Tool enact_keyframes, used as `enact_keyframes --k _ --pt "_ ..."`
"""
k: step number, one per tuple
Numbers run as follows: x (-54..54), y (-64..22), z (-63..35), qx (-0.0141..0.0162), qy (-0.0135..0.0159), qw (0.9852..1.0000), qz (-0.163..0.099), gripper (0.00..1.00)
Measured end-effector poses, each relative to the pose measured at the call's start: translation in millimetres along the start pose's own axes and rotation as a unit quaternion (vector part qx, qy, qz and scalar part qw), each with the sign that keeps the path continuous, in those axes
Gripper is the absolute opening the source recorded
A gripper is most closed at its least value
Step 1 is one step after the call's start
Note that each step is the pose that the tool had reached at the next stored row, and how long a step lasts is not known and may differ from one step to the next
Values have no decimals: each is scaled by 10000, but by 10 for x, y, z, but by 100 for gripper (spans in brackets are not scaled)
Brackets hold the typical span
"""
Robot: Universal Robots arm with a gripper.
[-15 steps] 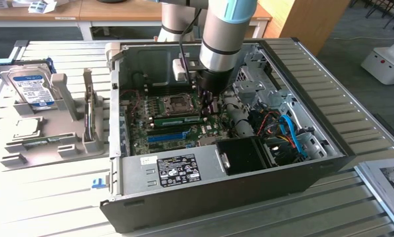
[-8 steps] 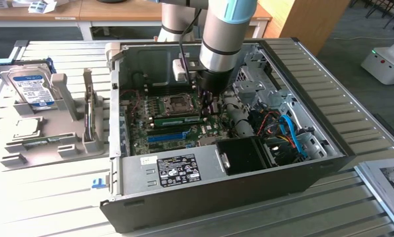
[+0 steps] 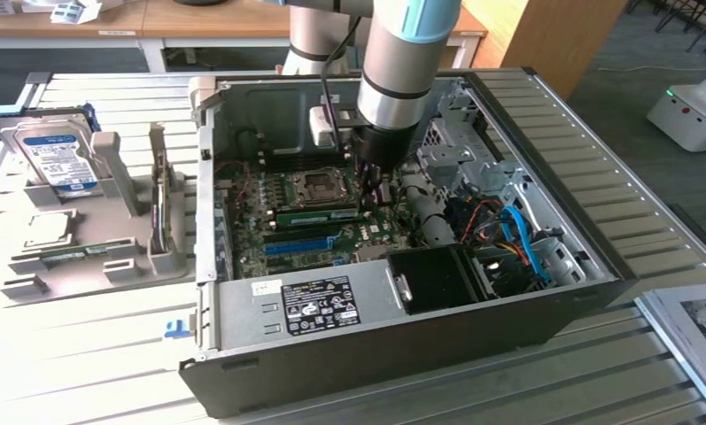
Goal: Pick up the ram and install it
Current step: 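Press down the ram until it locks into place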
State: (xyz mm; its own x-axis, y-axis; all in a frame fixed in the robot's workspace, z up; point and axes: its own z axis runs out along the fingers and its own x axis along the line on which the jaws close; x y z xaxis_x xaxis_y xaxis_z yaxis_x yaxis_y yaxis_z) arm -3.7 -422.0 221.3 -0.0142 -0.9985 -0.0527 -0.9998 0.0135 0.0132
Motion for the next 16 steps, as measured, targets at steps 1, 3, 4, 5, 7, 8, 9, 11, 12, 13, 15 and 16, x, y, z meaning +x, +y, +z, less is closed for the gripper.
enact_keyframes --k 1,3,4,5,7,8,9,11,12,13,15,16 --pt "0 0 1 0 0 10000 0 10" --pt "0 0 2 0 -1 10000 0 10" --pt "0 0 2 0 -1 10000 0 10" --pt "-1 0 1 1 -3 10000 0 10" --pt "-2 0 -3 -1 -5 10000 1 10" --pt "-2 -1 -8 -2 -5 10000 1 10" --pt "-2 -1 -13 -4 -5 10000 1 10" --pt "-2 -2 -27 -9 -2 10000 1 10" --pt "-3 -3 -34 -12 -3 10000 1 10" --pt "-3 -3 -42 -14 -2 10000 1 10" --pt "-4 -5 -60 -19 -2 10000 1 10" --pt "-4 -5 -70 -21 -2 10000 1 10"
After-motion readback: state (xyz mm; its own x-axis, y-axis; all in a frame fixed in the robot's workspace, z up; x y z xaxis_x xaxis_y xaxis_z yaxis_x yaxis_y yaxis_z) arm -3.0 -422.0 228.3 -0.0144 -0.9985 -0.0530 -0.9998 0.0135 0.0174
